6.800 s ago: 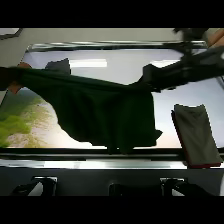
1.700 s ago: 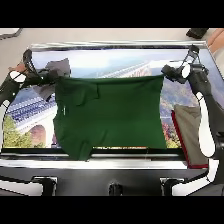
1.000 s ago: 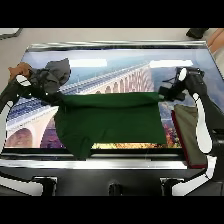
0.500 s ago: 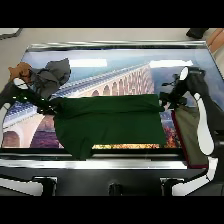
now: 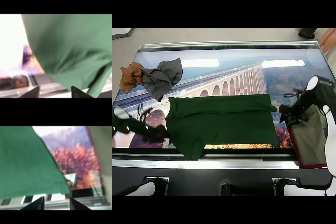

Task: Fold the shirts.

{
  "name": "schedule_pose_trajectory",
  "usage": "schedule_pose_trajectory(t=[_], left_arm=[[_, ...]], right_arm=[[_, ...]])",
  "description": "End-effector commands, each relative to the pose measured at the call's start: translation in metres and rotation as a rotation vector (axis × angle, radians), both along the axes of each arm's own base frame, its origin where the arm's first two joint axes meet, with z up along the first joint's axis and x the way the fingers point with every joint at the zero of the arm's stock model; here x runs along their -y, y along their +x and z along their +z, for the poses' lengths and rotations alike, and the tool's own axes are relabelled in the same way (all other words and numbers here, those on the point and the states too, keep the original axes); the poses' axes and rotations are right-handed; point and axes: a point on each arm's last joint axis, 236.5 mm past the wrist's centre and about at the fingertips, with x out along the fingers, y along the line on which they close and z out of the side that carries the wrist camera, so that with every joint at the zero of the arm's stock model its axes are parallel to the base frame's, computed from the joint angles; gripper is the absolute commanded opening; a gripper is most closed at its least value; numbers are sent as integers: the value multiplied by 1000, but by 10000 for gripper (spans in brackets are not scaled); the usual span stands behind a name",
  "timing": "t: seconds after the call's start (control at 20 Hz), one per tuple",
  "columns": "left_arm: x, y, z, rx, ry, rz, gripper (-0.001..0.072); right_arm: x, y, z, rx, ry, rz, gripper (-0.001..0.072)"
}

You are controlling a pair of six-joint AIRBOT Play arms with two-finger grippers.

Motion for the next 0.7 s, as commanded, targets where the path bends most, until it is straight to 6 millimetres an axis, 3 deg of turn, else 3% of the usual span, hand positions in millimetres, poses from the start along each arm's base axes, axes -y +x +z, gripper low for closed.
schedule_pose_trajectory(t=[0.0,0.25,0.3,0.5,0.55,0.6,0.65], left_arm=[[32,-41,-23,30,-92,25,454],[39,-30,-43,81,-63,78,436],[38,-23,-44,104,-56,94,387],[43,-8,-46,154,-48,120,386],[46,-9,-47,144,-48,117,358],[47,-10,-49,135,-50,114,255],[49,-11,-50,128,-53,108,247]], right_arm=[[-6,-22,-5,-4,21,10,398],[-4,-23,-2,22,9,9,398],[-5,-28,-6,14,11,7,398],[-14,-52,-29,-15,38,15,478],[-14,-54,-33,-12,39,22,482],[-15,-56,-38,-13,38,22,500],[-14,-58,-43,-15,34,21,500]])
